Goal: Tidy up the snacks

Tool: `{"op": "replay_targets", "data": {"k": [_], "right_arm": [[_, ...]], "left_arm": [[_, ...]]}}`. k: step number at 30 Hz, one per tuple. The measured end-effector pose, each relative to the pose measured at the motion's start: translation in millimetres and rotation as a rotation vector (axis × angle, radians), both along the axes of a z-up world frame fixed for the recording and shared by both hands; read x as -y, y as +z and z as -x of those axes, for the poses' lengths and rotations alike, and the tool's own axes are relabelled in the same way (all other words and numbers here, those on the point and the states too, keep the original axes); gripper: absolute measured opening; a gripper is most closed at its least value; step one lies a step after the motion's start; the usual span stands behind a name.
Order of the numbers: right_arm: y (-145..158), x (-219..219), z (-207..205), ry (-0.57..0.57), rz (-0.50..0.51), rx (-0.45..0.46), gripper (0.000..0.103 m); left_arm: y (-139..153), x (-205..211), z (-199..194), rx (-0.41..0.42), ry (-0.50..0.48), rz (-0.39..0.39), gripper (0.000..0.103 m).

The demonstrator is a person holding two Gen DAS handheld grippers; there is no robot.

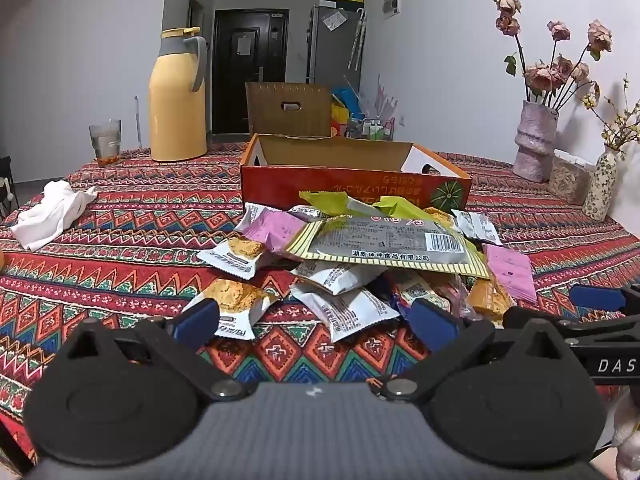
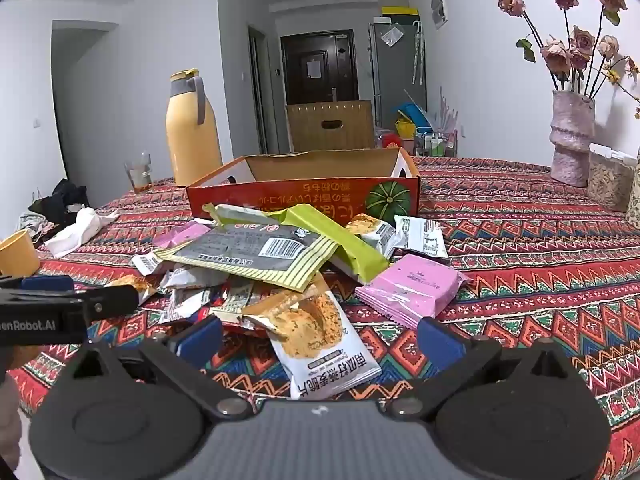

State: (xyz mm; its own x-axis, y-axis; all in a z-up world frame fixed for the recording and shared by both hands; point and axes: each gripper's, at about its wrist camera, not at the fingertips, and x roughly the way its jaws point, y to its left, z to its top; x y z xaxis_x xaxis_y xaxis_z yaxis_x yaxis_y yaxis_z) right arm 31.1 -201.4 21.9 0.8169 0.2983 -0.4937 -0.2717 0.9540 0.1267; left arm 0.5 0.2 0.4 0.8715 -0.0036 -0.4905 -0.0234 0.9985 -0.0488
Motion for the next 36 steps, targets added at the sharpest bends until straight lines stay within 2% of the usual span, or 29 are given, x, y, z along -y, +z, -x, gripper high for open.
{"op": "replay_targets", "data": {"k": [9,36], "right_arm": [[-1,-1,-1,-0.001,0.001,-0.001,0.103],[-2,-1,-2,-0.004,0.001,-0.003,0.103]], "left_arm": [[-8,5,5,0.014,0.007,-0.009,0.103],[-7,-5,-6,-0.015,0.025,0.005,0.103]]}}
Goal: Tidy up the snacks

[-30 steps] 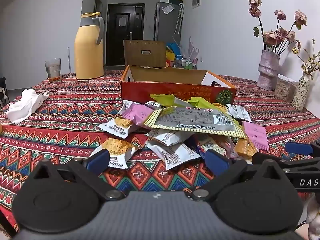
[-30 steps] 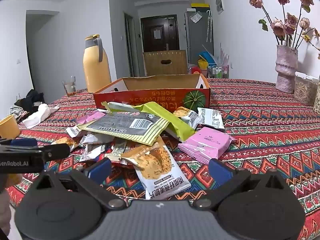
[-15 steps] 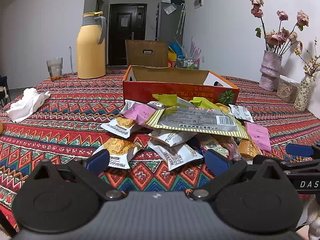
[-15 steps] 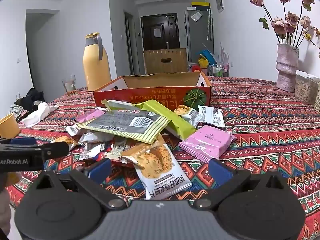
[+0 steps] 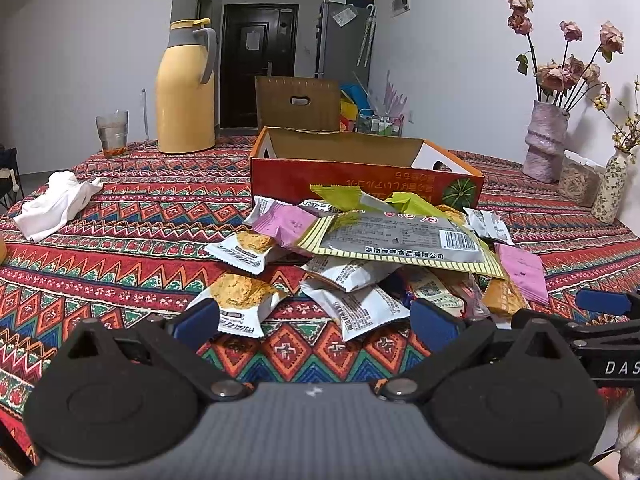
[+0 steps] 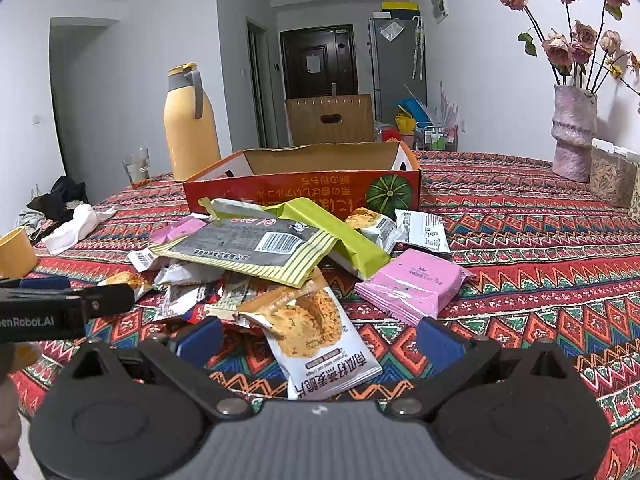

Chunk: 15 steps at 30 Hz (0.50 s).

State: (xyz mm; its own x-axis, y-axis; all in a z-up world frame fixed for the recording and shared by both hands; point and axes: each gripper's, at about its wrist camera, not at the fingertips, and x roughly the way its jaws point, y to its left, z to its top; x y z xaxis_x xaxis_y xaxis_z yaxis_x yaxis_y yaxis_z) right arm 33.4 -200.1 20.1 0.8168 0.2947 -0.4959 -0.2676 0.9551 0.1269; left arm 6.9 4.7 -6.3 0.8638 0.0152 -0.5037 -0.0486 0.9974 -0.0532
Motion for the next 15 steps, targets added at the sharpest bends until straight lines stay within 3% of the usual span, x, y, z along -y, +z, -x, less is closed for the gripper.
{"op": "replay_targets", "data": {"k": [15], "right_arm": [[-4.0,0.3,-7.4,0.002,0.000,-0.007,0.103]], "left_arm": [[-0.4,-0.4,-0.8,-0.001,0.000,0.001,0.103]]}}
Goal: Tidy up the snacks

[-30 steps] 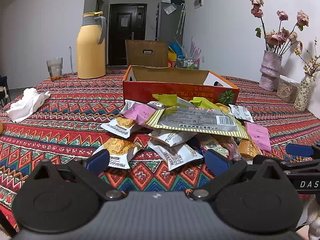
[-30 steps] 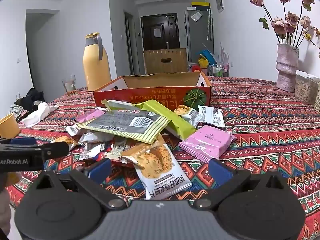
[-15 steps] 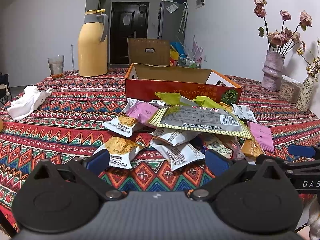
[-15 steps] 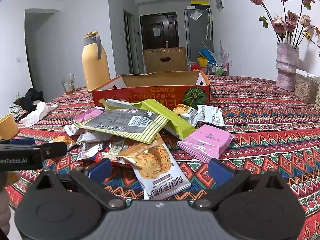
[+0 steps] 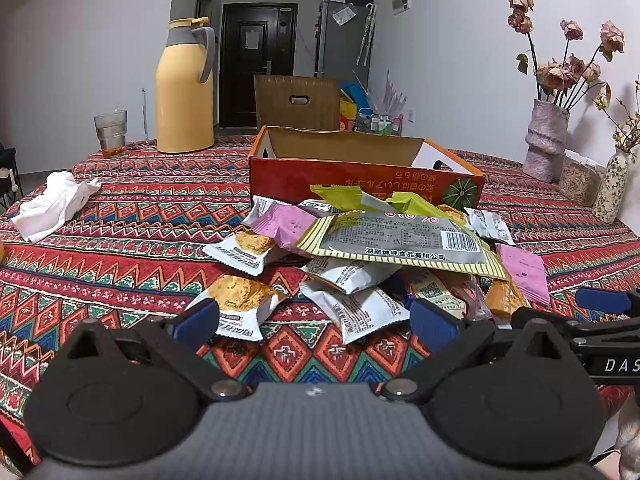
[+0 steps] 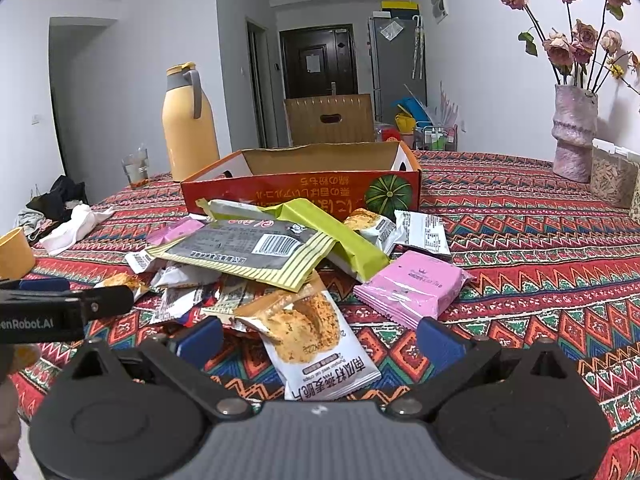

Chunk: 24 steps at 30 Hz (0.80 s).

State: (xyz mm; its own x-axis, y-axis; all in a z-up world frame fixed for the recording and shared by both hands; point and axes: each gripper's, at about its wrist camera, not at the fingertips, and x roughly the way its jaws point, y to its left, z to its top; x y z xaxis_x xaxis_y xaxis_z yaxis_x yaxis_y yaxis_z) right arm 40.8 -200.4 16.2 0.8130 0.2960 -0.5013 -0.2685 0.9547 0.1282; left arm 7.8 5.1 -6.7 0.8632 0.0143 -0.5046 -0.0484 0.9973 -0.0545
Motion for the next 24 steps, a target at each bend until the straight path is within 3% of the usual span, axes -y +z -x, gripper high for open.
{"op": "replay_targets", "data": {"k": [24], "right_arm": [[-0.7,-0.3,-2.7,-0.001,0.000,-0.008,0.103]], "left_arm": [[0.1,0.0,-0.2,-0.001,0.000,0.001,0.103]]}}
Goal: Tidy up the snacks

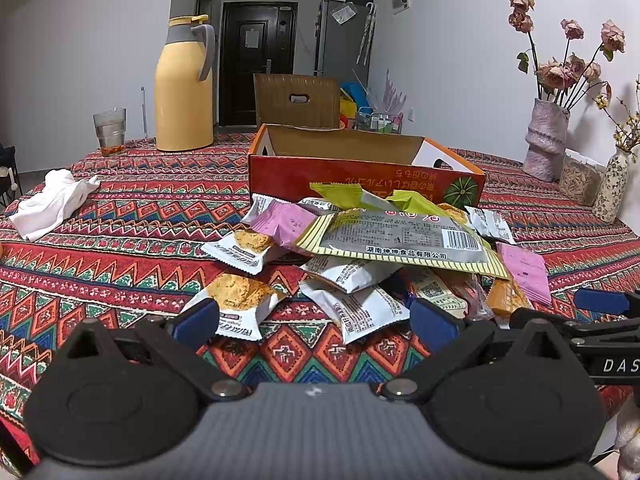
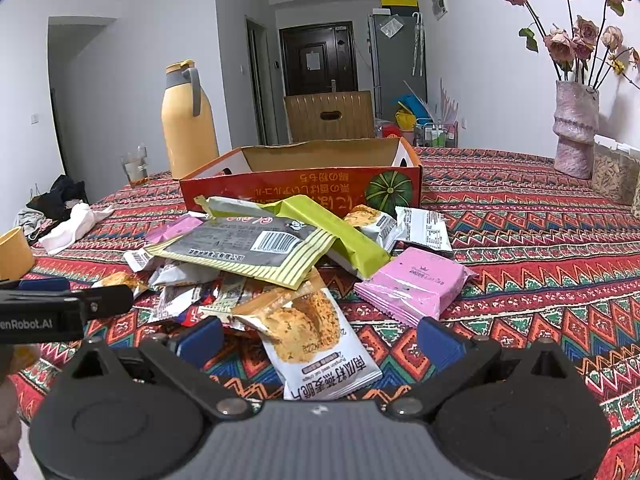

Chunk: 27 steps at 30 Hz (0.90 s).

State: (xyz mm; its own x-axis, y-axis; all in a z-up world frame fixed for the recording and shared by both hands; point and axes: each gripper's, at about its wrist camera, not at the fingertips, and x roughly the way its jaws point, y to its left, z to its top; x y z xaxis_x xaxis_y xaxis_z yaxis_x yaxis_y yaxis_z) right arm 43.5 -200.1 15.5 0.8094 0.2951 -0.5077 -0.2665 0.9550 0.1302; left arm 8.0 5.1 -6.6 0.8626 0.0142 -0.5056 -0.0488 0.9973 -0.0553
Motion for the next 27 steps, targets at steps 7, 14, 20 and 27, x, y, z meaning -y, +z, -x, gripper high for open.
{"op": "replay_targets", "data": {"k": [7,14,20,27], "right_arm": [[-2.0,-0.8,-0.7,0.001,0.000,-0.002,0.103],[-2.0,-0.6,-1.1,0.000,0.000,-0.003,0.103],[-1.6,-0.4,-1.3,0.001,0.000,-0.003,0.103],[-3.9,-0.2,-1.4,0.002,0.000,-0.002,0.103]], "left_arm": [[0.1,-0.1,-0.1,0.000,0.000,0.000,0.103],[0.1,-0.2,-0.3,-0.001,0.000,0.000,0.103],[0.0,-0.4,-0.8,-0.002,0.000,0.000,0.103],[-1.1,0.8,-1.8,-0.005,-0.002,0.002,0.103]]}}
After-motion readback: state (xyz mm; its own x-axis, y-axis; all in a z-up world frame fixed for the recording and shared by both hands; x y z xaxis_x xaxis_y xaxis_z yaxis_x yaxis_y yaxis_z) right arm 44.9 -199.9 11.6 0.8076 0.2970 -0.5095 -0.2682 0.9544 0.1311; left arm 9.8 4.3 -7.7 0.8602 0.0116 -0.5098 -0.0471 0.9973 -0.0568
